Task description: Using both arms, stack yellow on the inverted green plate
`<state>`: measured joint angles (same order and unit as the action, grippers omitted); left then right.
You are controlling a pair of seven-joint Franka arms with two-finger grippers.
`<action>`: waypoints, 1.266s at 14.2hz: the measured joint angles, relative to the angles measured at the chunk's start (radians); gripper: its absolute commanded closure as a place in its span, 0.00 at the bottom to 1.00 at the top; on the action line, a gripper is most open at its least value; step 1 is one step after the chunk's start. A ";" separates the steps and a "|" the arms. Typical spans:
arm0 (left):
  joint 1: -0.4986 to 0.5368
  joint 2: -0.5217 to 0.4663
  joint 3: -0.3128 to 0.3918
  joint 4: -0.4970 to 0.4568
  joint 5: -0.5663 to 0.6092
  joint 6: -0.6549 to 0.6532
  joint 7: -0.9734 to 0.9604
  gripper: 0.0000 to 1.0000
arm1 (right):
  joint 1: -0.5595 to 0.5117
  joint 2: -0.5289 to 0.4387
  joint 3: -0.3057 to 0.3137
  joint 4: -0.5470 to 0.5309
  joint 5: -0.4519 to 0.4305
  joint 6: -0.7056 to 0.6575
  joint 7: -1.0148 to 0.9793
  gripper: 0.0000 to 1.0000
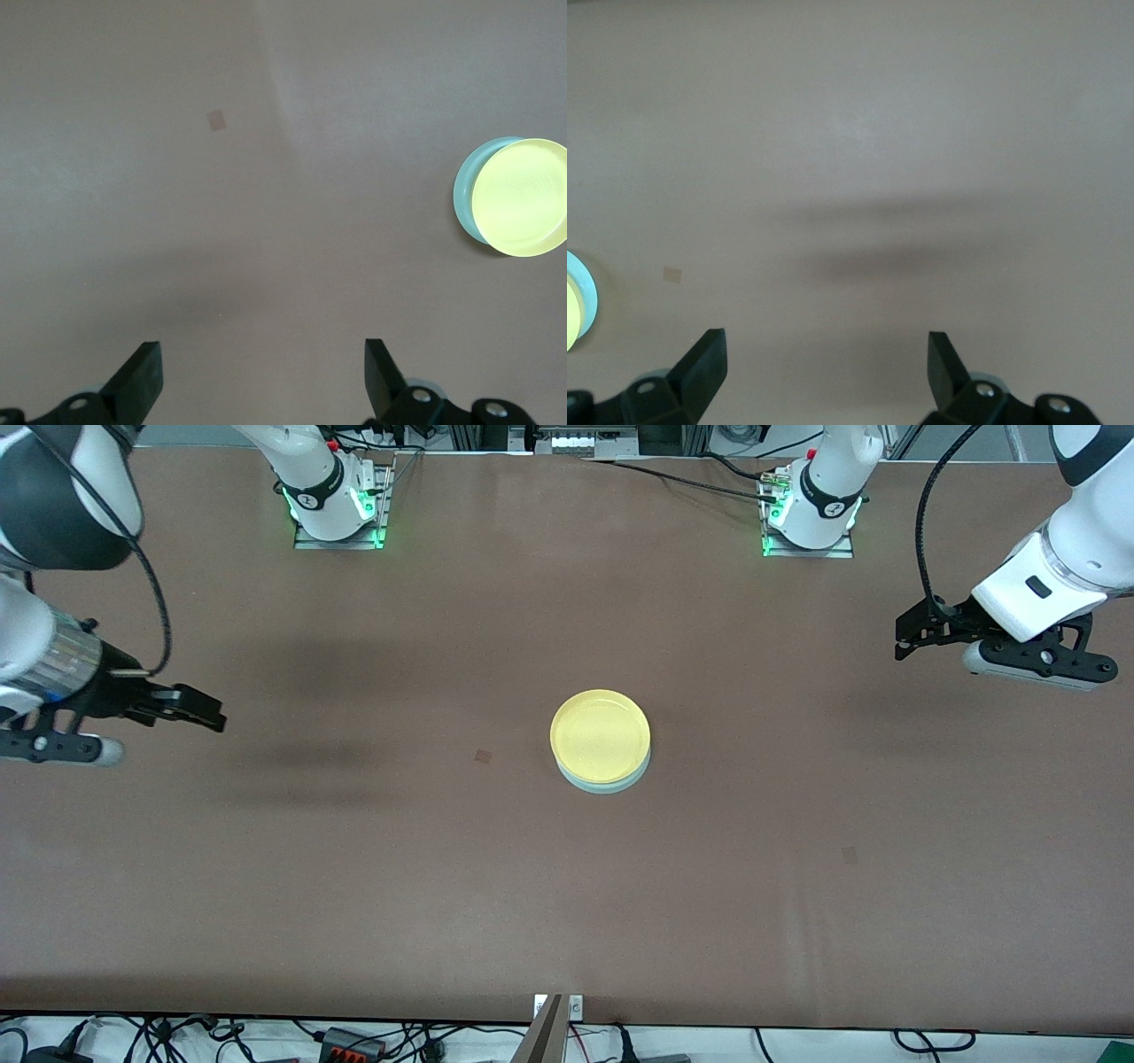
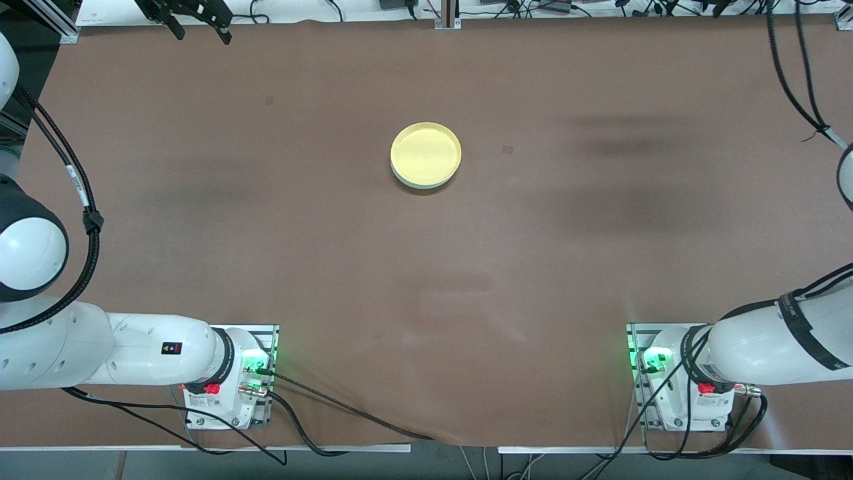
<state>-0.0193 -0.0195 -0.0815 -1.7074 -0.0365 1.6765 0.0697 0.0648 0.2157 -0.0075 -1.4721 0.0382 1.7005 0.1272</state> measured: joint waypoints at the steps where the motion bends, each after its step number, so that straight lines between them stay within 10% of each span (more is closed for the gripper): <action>1: 0.000 0.000 0.000 0.000 0.000 -0.001 0.000 0.00 | -0.005 -0.014 0.001 0.000 -0.022 0.000 -0.017 0.00; 18: 0.002 0.001 0.001 0.009 0.000 -0.002 0.000 0.00 | -0.089 -0.171 0.020 -0.152 -0.083 -0.017 -0.160 0.00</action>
<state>-0.0177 -0.0183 -0.0805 -1.6983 -0.0365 1.6740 0.0698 -0.0245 0.0451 0.0129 -1.6239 -0.0445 1.6839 -0.0327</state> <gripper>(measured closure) 0.000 0.000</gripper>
